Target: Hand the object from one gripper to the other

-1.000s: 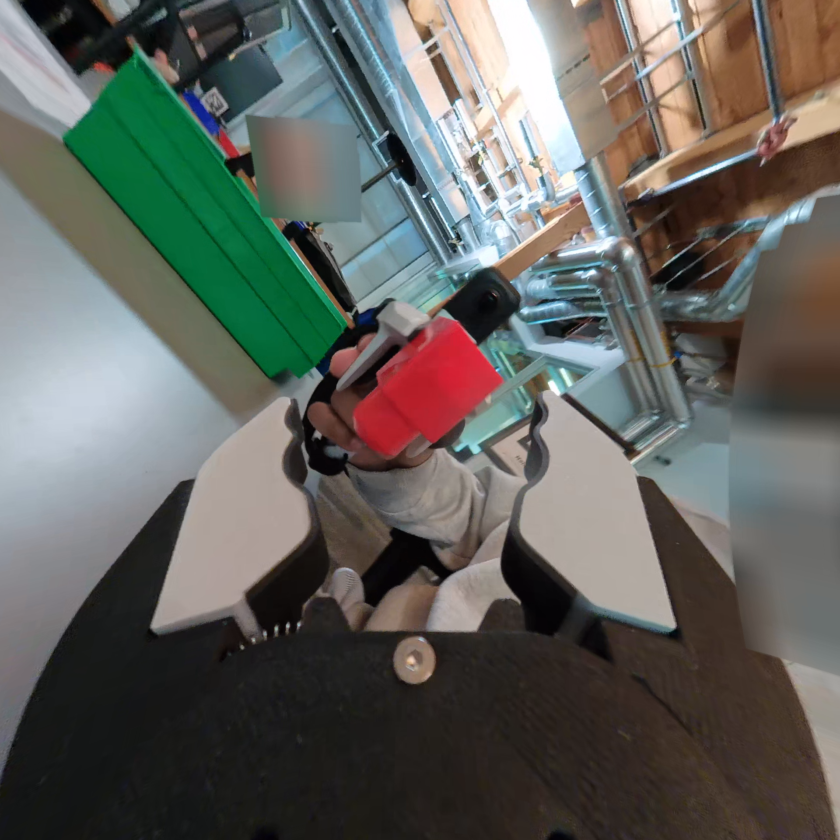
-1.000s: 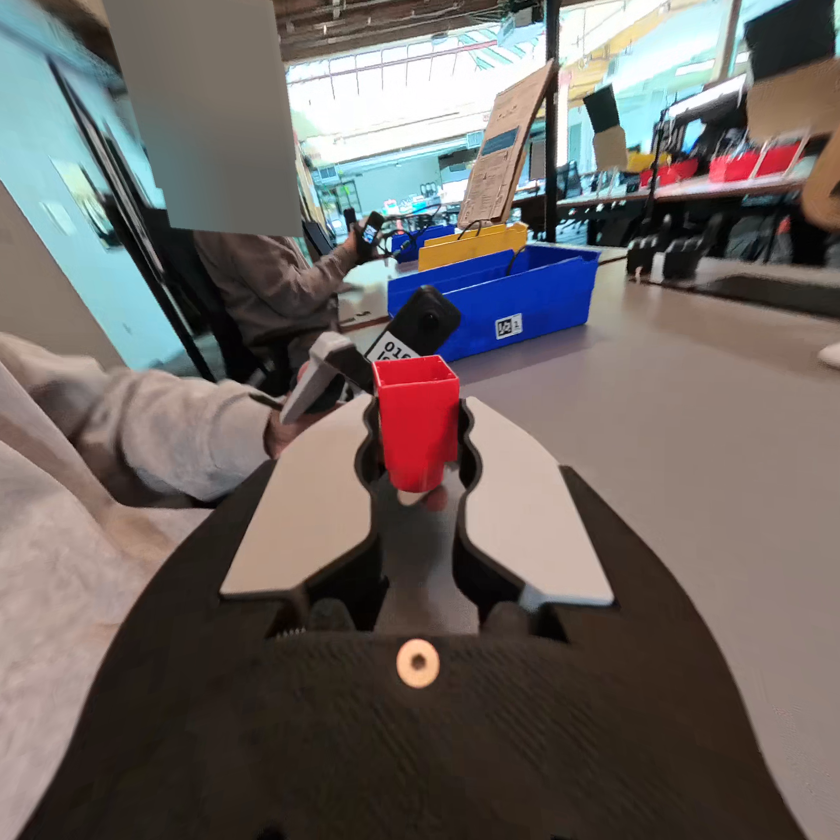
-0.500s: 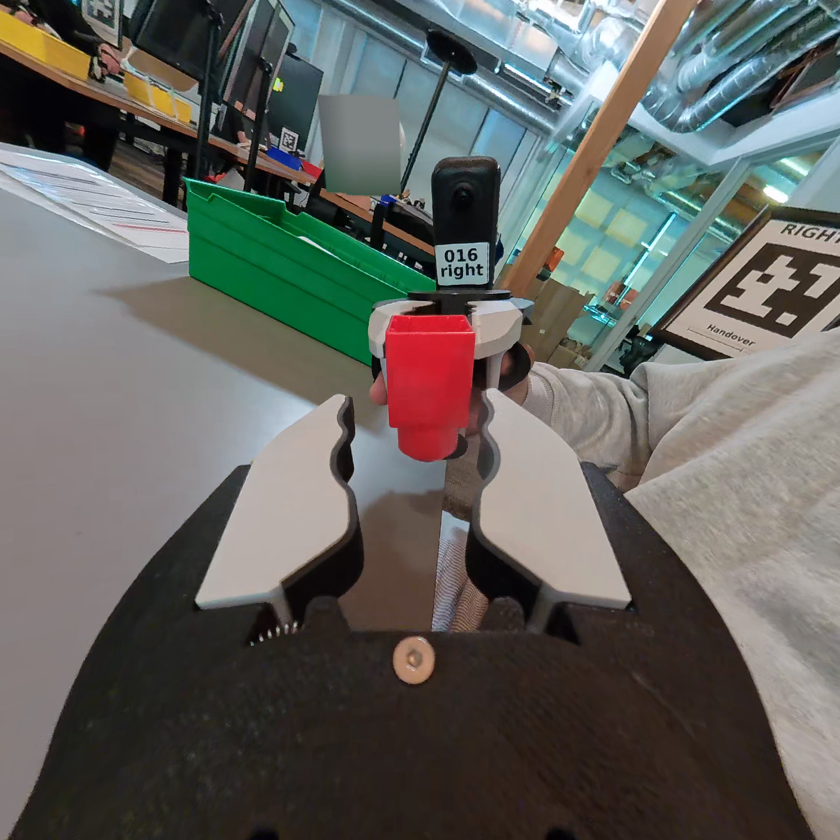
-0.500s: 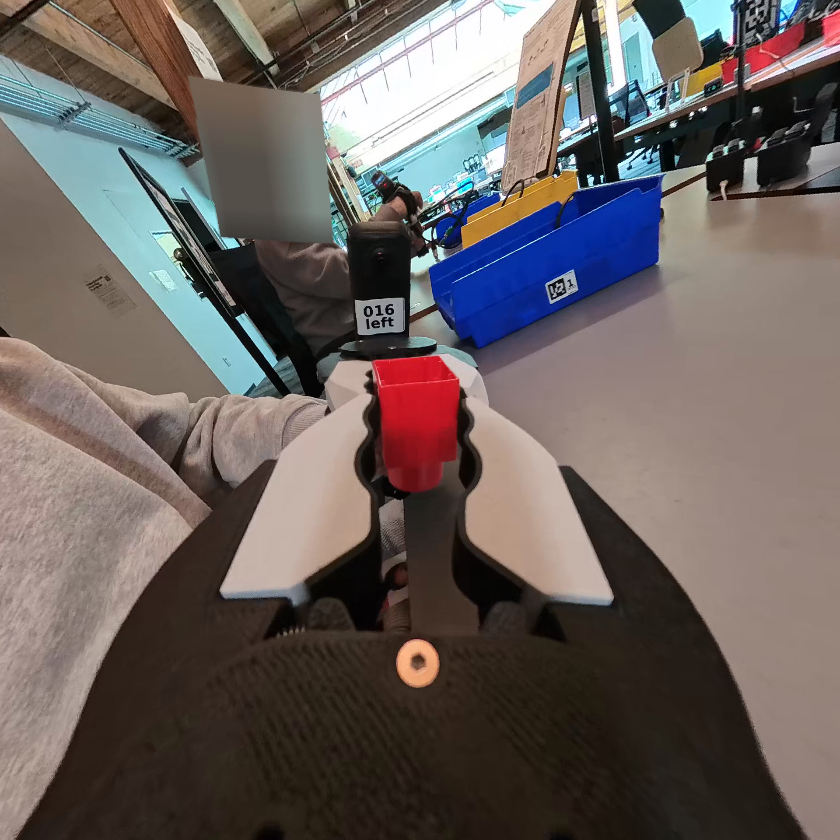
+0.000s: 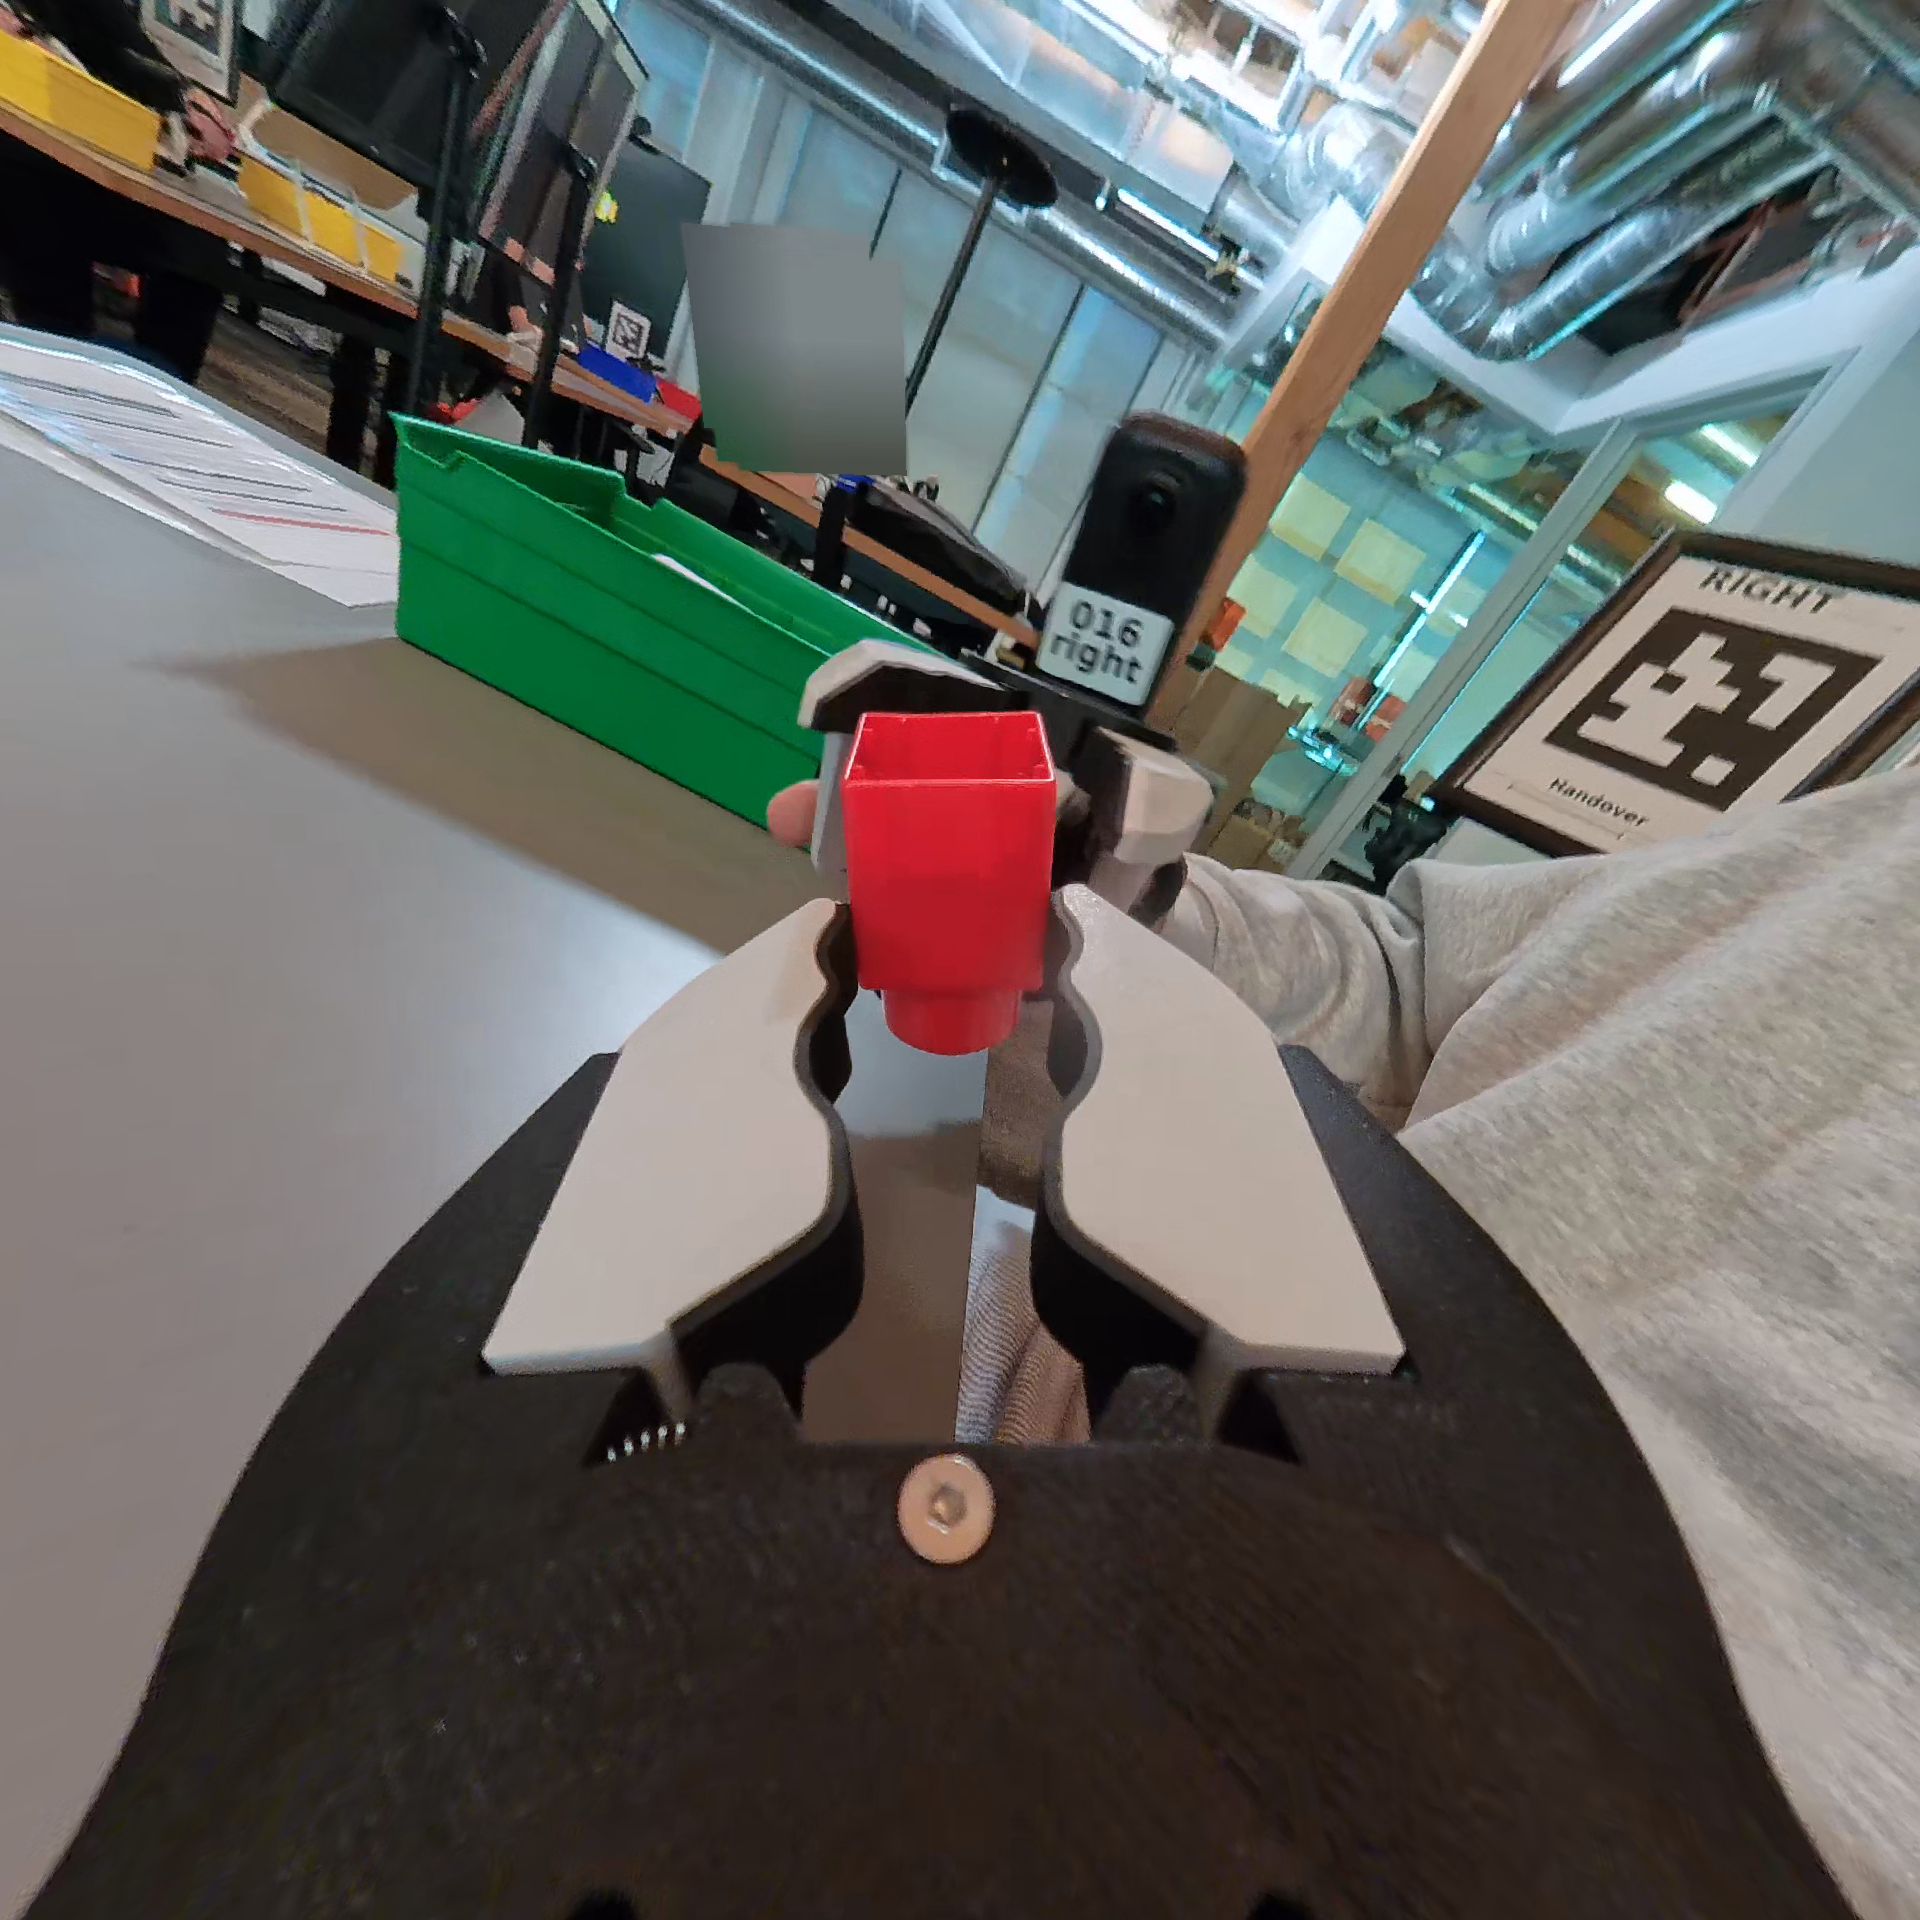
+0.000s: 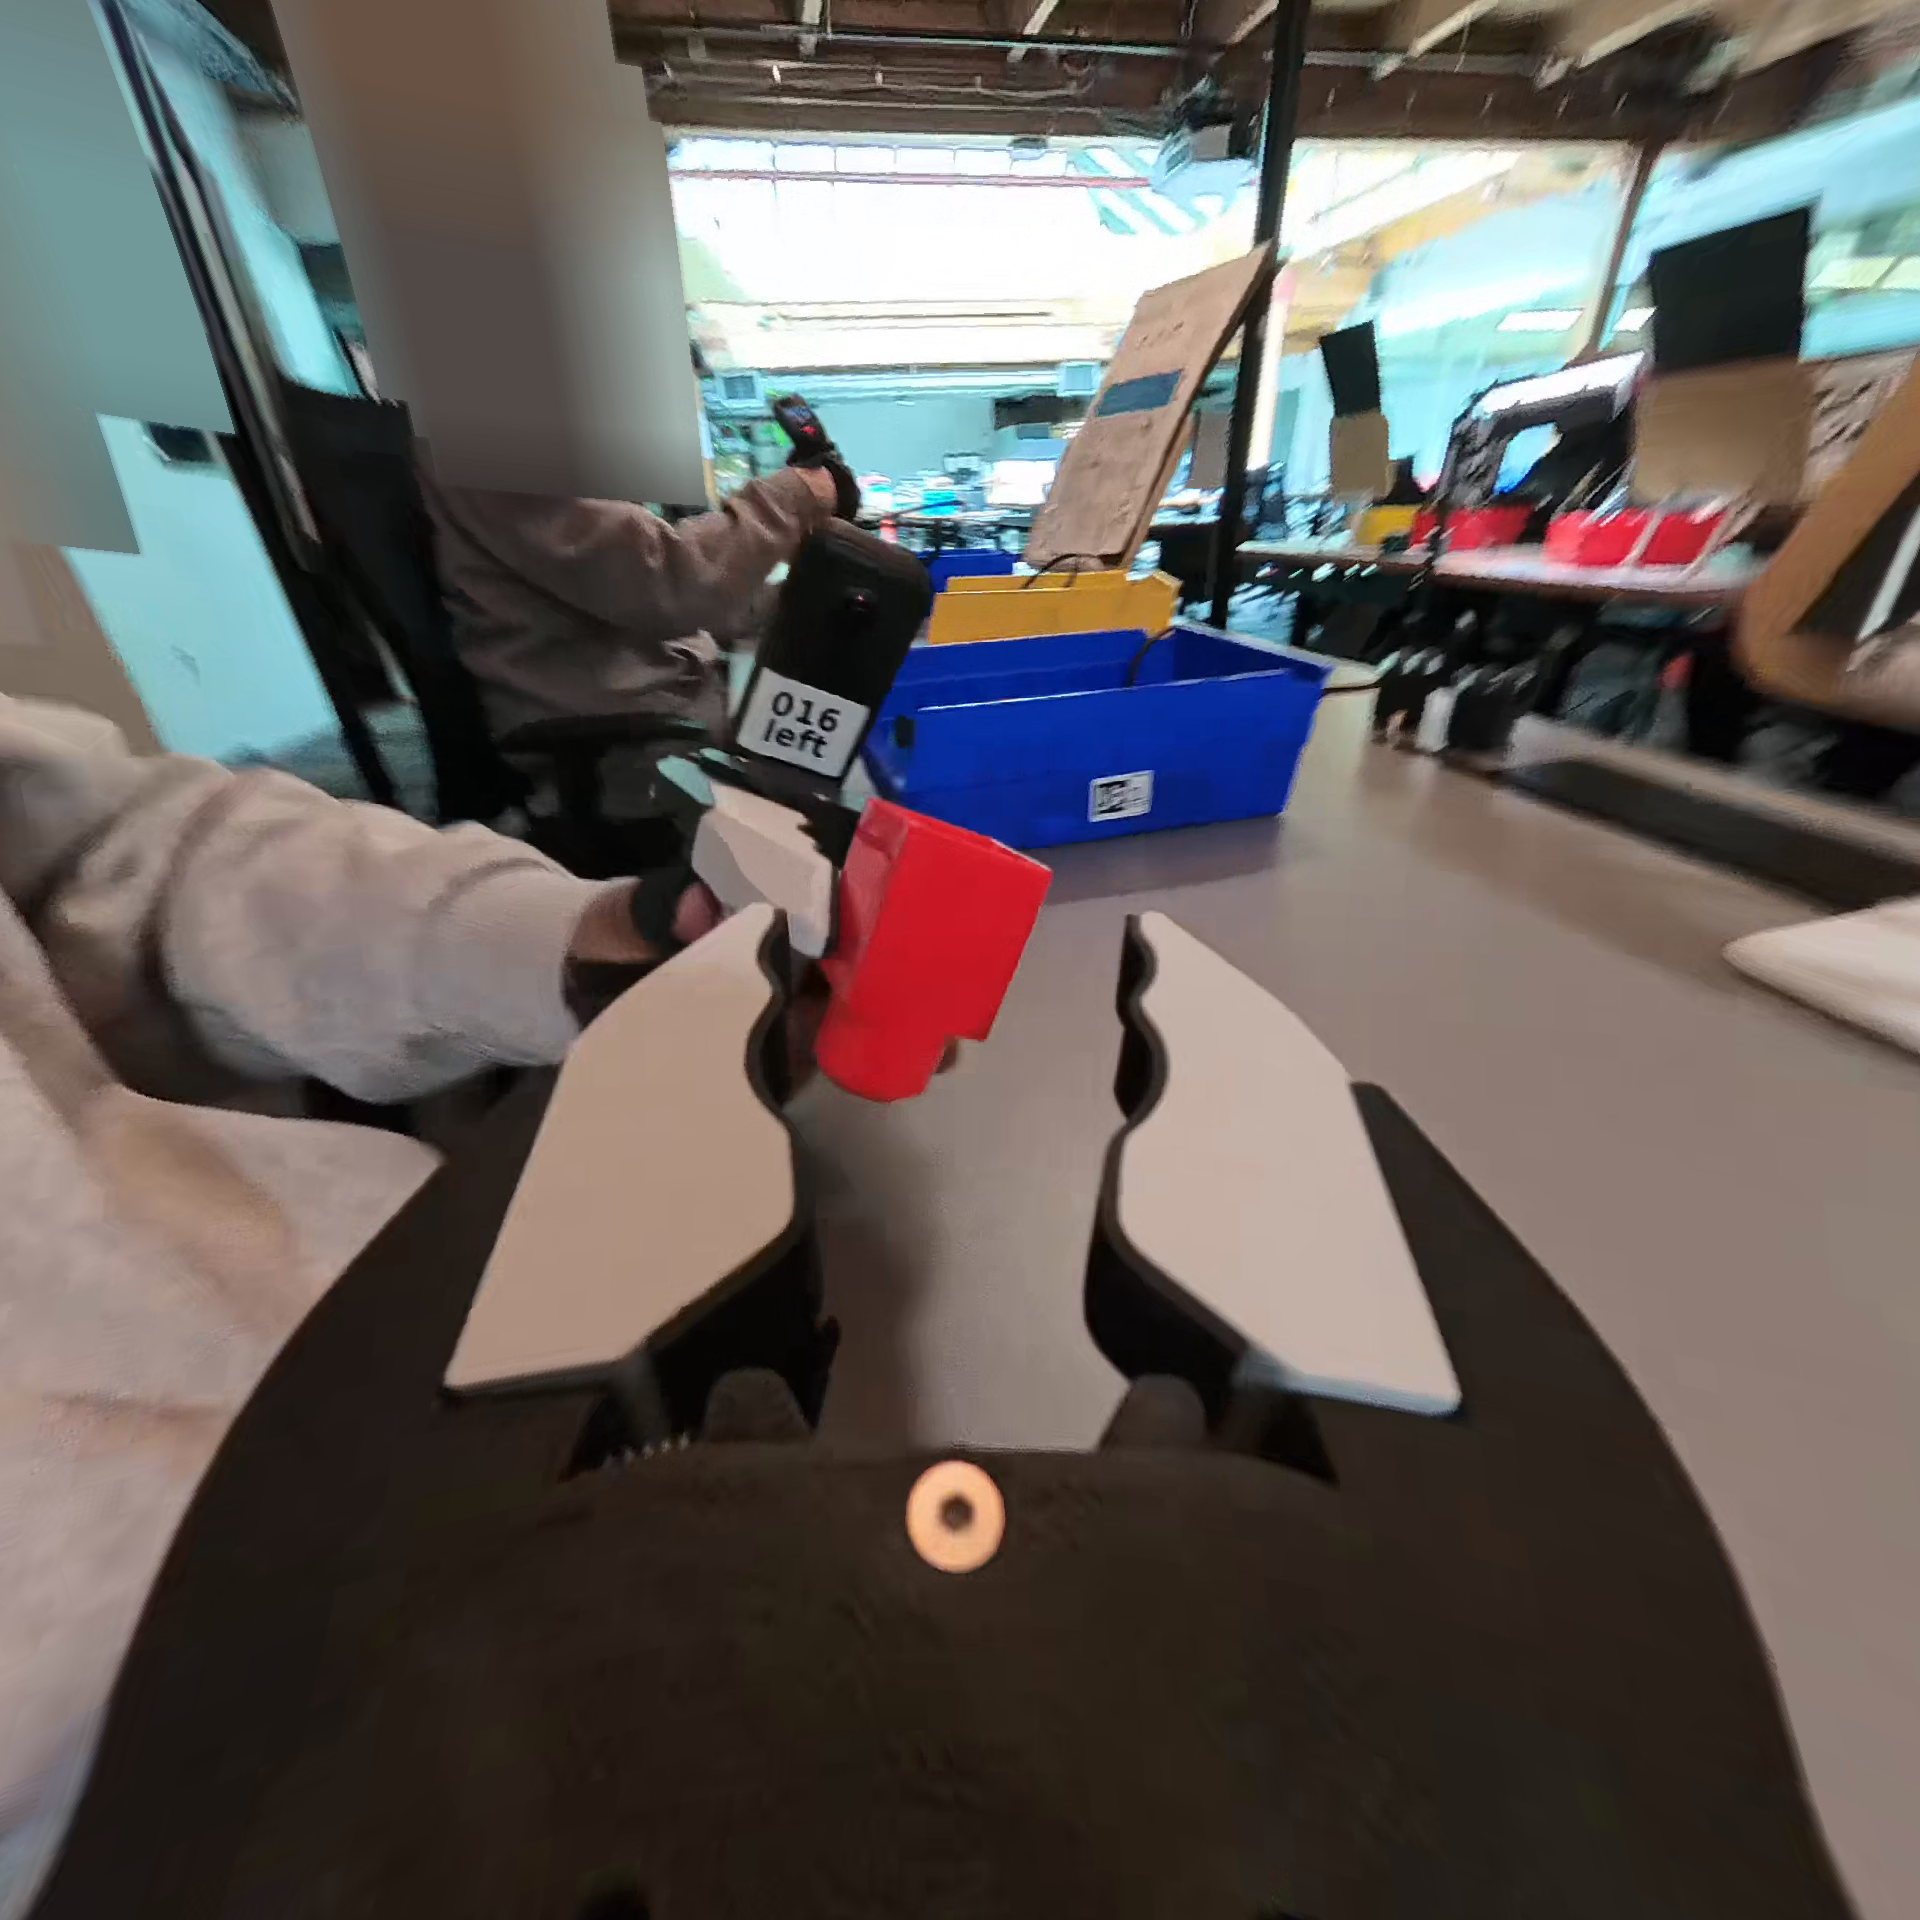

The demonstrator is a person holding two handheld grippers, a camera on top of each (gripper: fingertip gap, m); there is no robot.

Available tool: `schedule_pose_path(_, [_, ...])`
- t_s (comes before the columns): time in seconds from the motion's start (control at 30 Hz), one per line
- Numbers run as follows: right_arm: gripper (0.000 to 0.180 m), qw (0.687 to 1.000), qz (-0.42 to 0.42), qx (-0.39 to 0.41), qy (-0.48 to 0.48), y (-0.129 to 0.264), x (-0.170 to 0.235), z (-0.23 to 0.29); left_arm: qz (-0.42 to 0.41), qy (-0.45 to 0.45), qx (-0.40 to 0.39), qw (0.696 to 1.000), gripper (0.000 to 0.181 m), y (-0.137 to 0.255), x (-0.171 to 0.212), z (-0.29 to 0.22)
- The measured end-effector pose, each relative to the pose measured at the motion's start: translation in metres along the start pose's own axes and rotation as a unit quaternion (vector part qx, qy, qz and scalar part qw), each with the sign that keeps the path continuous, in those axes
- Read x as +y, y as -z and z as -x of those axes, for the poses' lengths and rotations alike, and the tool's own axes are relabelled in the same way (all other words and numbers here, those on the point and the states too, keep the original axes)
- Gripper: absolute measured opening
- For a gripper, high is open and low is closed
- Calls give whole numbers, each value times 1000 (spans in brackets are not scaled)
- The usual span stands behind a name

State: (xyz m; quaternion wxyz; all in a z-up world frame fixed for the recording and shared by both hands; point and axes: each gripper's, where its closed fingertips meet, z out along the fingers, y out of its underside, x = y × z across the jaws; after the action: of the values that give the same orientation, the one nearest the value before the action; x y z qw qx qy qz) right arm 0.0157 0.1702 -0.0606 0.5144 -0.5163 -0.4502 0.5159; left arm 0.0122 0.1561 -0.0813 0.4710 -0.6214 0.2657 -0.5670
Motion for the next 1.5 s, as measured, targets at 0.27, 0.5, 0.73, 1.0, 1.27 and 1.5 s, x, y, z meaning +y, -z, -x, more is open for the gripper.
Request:
schedule_pose_path(0.27, [47,996,45,57,54,-3,10,-6,-19,-44,-104,993,35,13,-9,27])
schedule_pose_path(0.5, [43,995,59,82,16,-4,13,-11,50,-115,-170,977,35,9,6,37])
schedule_pose_path(0.73, [51,985,131,107,-43,0,30,-20,145,-258,-279,913,35,13,17,53])
schedule_pose_path(1.0, [47,969,208,129,-44,-3,54,-18,291,-508,-361,726,35,6,34,54])
schedule_pose_path(1.27, [37,961,233,138,-62,0,62,-21,269,-514,-351,735,35,0,34,48])
schedule_pose_path(1.5, [36,981,163,68,-76,4,38,-19,155,-308,-258,903,87,-4,28,43])
